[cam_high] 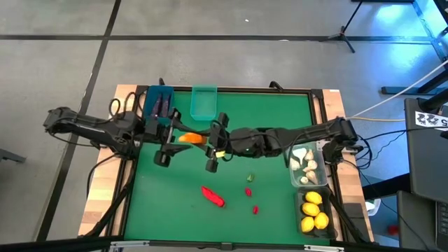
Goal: Sort produce into baskets
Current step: Put the yellow pepper into the green bin
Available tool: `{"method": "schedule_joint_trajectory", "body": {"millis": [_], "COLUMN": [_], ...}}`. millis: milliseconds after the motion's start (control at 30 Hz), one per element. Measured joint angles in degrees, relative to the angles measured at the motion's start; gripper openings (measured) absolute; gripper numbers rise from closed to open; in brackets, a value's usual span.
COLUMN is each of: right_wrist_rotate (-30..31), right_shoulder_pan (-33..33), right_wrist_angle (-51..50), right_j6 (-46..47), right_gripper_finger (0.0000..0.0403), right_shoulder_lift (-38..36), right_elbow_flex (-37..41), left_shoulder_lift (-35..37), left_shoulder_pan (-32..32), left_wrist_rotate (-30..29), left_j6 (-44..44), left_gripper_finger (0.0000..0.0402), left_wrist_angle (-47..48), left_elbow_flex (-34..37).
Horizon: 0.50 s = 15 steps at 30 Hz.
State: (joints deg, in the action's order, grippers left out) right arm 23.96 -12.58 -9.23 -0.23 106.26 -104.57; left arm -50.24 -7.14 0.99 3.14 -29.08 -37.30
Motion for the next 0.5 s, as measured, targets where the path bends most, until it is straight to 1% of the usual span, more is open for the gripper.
{"method": "schedule_joint_trajectory", "body": {"millis": [100,267,367,500], "right_wrist_rotate": [-1.1,-1.3,-1.3,-1.3], "right_shoulder_pan": [0.3,0.3,0.3,0.3], "right_wrist_angle": [0.2,0.1,0.2,0.2], "right_j6": [0.1,0.1,0.1,0.1], "right_gripper_finger": [0.0147,0.0147,0.0147,0.0147], "right_shoulder_lift": [0.7,1.0,1.0,1.0], "right_elbow_flex": [0.0,0.0,0.0,0.0], "left_shoulder_lift": [-1.6,-2.5,-2.3,-2.3], "left_shoulder_pan": [0.0,0.0,0.0,0.0], "left_wrist_rotate": [0.0,0.0,0.0,0.0], "left_j6": [0.0,-0.2,-0.1,0.4], "left_gripper_finger": [0.0230,0.0226,0.0210,0.0175], "left_wrist_angle": [-0.4,-0.3,-0.8,-0.7], "left_elbow_flex": [0.0,0.0,0.0,0.0]}}
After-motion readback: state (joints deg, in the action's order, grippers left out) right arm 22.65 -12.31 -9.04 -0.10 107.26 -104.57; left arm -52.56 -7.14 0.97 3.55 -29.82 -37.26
